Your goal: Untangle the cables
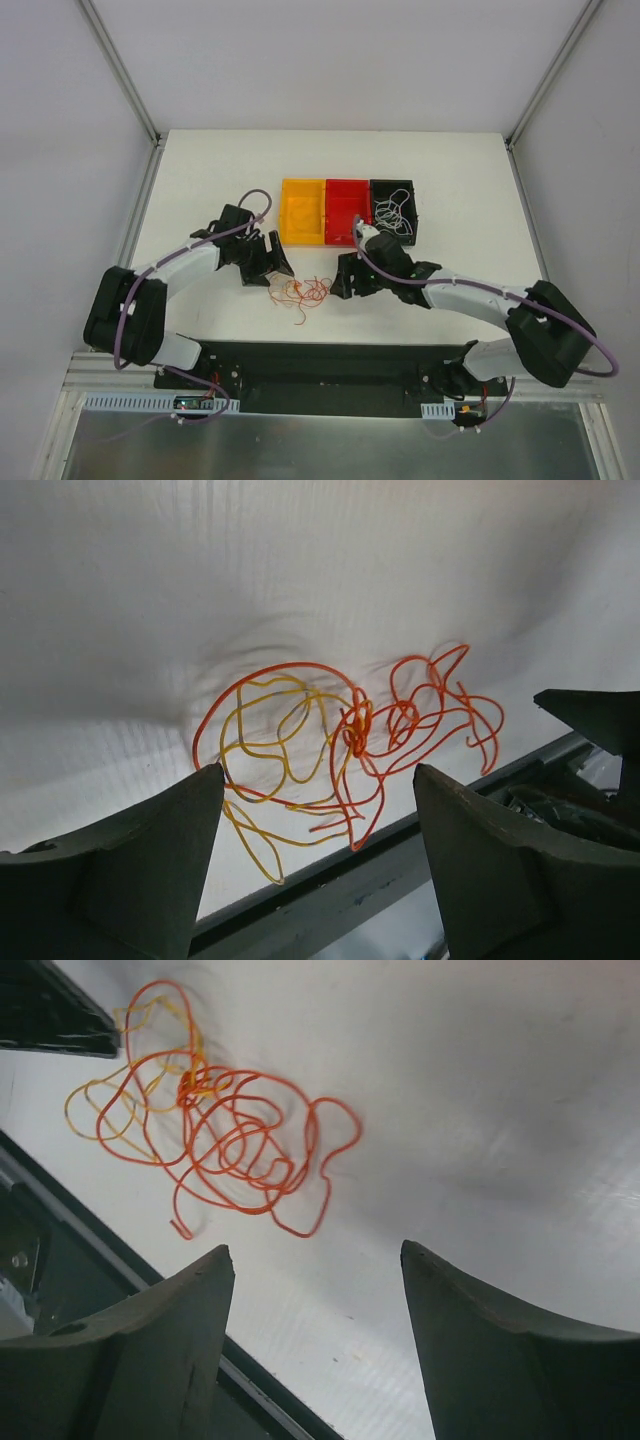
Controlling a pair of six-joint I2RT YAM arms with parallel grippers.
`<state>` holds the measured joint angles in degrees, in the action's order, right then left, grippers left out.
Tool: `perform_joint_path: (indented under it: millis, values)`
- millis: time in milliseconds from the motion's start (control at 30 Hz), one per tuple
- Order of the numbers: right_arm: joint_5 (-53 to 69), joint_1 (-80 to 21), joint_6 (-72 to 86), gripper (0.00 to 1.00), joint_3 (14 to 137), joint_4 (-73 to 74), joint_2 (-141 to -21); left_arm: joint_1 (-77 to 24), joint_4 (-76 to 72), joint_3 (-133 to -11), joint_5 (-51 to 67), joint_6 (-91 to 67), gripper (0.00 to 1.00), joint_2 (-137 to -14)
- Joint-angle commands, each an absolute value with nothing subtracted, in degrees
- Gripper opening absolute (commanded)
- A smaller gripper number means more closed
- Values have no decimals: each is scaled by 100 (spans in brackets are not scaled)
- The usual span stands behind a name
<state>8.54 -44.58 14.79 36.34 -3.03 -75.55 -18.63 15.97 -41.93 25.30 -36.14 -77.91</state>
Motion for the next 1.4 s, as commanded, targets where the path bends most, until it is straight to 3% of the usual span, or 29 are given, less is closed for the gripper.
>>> perform_joint_path:
  millis: [0, 133, 367, 433, 567, 700, 800, 1133, 1367]
  values:
    - [1046, -4816, 1670, 70, 4042, -1090, -8085, -1933, 1382, -4054, 3059, -3549, 72, -8174]
    - [994, -4939, 1232, 67, 4385, -932, -8446, -2354, 774, -3569, 2428, -3998, 56, -7893]
    - [439, -5440, 159, 67, 4702, -545, -8569, -3234, 571, -3094, 1469, -4526, 19, -7366]
    - [413, -5537, 88, 65, 4781, -545, -8727, -3357, 571, -2971, 1284, -4605, 14, -7190]
    - [701, -5563, 255, 40, 4896, -483, -8991, -3480, 545, -2708, 1038, -4746, 13, -6699]
    - [757, -5607, 754, 2, 4571, -572, -8518, -3507, 387, -2383, 661, -4799, 10, -6215]
    - [292, -5634, 844, 1, 4255, -239, -7755, -3507, 317, -2224, 300, -4983, 0, -6152]
    - [-3776, -5564, 1072, 0, 4358, 2766, -4494, -3507, 158, -1556, -421, -5554, 0, -5573]
    - [-5052, -5520, 967, 0, 5132, 3524, -3271, -3507, 62, -1204, -554, -5730, 0, -5028]
